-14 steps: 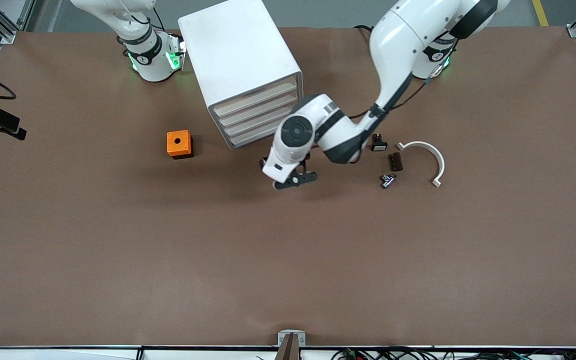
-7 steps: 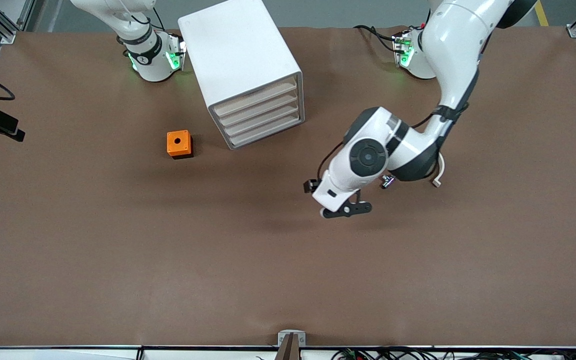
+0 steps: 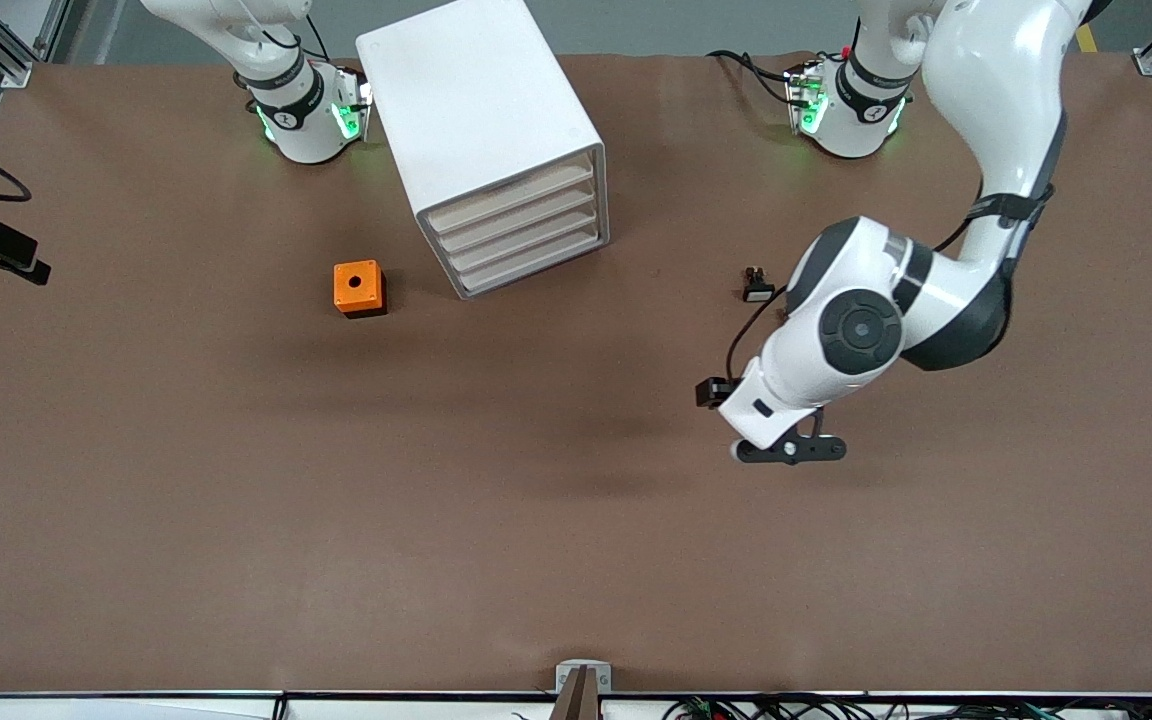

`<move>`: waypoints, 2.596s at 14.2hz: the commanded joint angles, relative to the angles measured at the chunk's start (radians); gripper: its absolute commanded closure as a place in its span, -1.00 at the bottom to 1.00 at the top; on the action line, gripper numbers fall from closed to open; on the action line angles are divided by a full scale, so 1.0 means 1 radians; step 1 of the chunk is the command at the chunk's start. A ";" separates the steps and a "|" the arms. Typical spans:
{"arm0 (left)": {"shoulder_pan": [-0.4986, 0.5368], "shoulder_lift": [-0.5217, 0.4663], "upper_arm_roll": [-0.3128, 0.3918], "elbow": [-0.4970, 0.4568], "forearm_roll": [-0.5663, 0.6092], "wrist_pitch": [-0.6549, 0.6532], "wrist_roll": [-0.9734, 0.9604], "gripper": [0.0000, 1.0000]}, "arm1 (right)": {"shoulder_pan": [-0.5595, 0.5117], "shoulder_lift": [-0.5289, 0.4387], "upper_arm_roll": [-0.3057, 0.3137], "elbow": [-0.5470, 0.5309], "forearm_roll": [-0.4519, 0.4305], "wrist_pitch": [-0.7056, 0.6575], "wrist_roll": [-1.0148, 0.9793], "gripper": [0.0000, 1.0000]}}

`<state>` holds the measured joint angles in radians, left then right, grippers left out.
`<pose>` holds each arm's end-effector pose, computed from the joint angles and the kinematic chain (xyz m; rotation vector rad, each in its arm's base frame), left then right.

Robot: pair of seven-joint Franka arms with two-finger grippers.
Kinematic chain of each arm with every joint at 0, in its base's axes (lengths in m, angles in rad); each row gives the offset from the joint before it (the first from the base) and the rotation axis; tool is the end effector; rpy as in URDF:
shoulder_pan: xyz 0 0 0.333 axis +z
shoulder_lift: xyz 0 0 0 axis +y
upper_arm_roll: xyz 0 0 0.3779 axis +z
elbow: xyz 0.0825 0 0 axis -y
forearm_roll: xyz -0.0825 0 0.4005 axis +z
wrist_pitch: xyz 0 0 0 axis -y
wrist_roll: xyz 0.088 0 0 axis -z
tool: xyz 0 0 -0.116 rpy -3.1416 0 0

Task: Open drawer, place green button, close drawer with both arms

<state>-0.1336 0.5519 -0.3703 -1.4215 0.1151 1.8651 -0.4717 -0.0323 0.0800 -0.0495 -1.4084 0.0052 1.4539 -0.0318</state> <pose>0.6792 -0.2995 0.4255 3.0967 -0.0403 -0.1585 0.5869 -0.0459 0.6994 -3.1370 0.0775 0.0538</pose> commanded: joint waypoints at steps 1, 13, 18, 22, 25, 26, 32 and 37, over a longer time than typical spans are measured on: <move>0.035 -0.087 0.058 -0.022 0.009 -0.061 0.163 -1.00 | -0.003 0.003 0.007 0.000 -0.013 0.003 -0.011 -1.00; 0.114 -0.418 0.228 -0.092 0.005 -0.237 0.398 -1.00 | -0.008 0.003 0.007 0.000 -0.014 0.003 -0.010 -1.00; 0.123 -0.536 0.228 -0.137 -0.018 -0.244 0.403 -1.00 | -0.011 0.001 0.007 0.000 -0.014 0.005 -0.010 -1.00; 0.155 -0.555 0.229 -0.143 -0.109 -0.268 0.398 -1.00 | -0.011 0.001 0.007 0.002 -0.018 0.003 -0.010 -1.00; 0.158 -0.564 0.249 -0.152 -0.118 -0.277 0.410 -1.00 | -0.006 0.001 0.007 0.002 -0.018 0.005 -0.010 -1.00; 0.154 -0.590 0.249 -0.175 -0.118 -0.280 0.409 -1.00 | -0.008 0.001 0.007 0.002 -0.018 0.005 -0.010 -1.00; 0.149 -0.626 0.249 -0.201 -0.114 -0.280 0.407 -1.00 | -0.006 -0.002 0.007 -0.012 -0.024 0.005 -0.011 -1.00; 0.144 -0.610 0.245 -0.186 -0.106 -0.279 0.390 -1.00 | -0.006 -0.023 0.007 -0.070 -0.025 0.029 -0.011 -1.00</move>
<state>0.0124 -0.0505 -0.1259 -1.6100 0.0110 1.5867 -0.0799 -0.0324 0.0854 -0.0505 -1.4417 -0.0015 1.4666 -0.0319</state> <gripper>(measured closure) 0.000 0.000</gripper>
